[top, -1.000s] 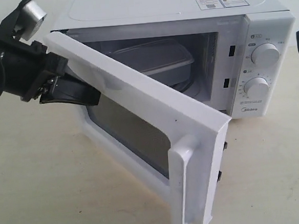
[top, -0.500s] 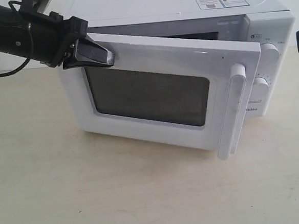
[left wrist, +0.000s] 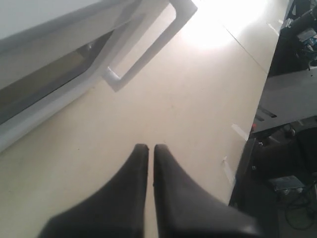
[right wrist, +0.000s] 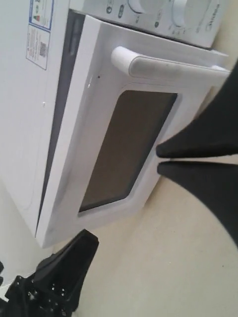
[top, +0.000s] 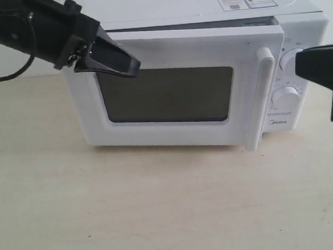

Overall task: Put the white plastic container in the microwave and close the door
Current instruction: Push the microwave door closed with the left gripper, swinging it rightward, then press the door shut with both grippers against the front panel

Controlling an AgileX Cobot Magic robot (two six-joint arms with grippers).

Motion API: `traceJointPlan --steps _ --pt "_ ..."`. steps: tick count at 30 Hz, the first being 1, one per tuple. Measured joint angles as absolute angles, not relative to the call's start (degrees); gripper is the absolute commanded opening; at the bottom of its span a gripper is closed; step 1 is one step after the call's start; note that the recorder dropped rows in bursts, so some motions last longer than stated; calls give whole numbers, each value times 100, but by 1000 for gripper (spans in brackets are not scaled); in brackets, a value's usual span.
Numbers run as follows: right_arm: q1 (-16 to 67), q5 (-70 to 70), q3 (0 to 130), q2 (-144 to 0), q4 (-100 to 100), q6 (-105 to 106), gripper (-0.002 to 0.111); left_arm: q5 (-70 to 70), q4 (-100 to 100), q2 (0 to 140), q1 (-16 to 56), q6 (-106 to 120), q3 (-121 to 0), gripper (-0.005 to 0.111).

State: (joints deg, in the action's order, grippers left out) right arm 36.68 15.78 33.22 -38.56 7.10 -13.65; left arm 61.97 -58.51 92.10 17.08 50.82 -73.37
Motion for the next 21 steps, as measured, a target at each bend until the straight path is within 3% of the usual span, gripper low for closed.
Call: traceJointPlan --steps 8,21 --pt "3668 -827 2548 -5010 778 -1415 0 6229 -5459 8120 1708 4759 -6885 4" --pt "3668 -2351 2548 -5747 -3922 1591 0 6183 -5403 7315 1708 4658 -6170 4"
